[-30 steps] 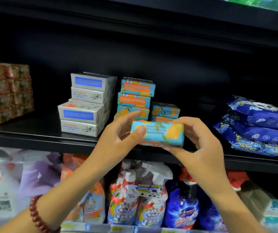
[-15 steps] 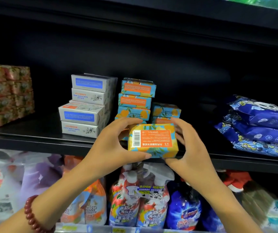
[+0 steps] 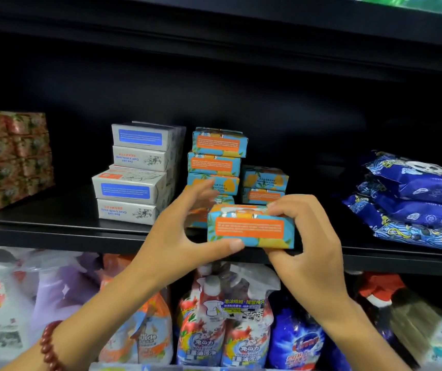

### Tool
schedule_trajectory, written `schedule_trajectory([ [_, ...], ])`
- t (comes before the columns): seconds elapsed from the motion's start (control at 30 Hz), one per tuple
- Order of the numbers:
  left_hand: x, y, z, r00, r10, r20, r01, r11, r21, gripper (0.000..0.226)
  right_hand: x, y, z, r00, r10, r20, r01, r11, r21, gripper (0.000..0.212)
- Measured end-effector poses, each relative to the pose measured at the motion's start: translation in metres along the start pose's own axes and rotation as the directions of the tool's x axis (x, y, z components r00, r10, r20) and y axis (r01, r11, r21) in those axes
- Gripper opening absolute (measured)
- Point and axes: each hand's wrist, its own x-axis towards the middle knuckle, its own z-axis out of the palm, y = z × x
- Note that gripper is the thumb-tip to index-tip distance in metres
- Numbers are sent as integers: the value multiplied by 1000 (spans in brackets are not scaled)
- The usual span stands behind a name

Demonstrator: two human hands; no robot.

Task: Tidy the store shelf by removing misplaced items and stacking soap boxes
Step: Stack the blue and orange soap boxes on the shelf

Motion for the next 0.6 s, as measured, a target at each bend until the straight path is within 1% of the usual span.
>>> schedule_trajectory([
  [0.07, 0, -1, 1, 996, -92, 12, 93, 985, -147, 78, -4, 2, 4, 995, -95, -18, 94, 995, -31, 38],
  [0.1, 1, 0, 1, 994, -106, 21, 108, 979, -171, 74, -6, 3, 7, 991, -129, -30, 128, 991, -46, 38],
  [0.2, 0, 1, 0, 997, -73, 25, 76, 984, -158, 66, -10, 8, 10, 984, -177, -35, 174, 983, -64, 37],
  [0.27, 1, 3, -4, 998, -59, 2, 59, 986, -153, 64, -11, 12, 12, 982, -186, -8, 185, 980, -75, 34],
  [0.3, 2, 2, -6, 998, -53, -20, 50, 989, -140, 64, -12, 13, 13, 983, -185, 2, 185, 979, -82, 36],
  [0.37, 8, 2, -11, 995, -44, -87, 37, 996, -79, 66, -12, 17, 12, 989, -146, 0, 145, 986, -82, 37],
  [0.43, 16, 0, -16, 987, -43, -155, 42, 999, -7, 67, -14, 23, 10, 1000, -29, 7, 30, 998, -59, 35],
  [0.47, 21, 0, -17, 982, -47, -181, 51, 998, 22, 67, -16, 27, 9, 999, 43, 32, -42, 998, -56, 36],
  [0.53, 29, -3, -20, 978, -52, -202, 71, 994, 86, 66, -20, 36, 8, 979, 163, 120, -150, 982, -112, 41],
  [0.6, 37, -8, -22, 978, -66, -196, 97, 983, 153, 66, -26, 44, 10, 954, 217, 208, -168, 958, -233, 45],
])
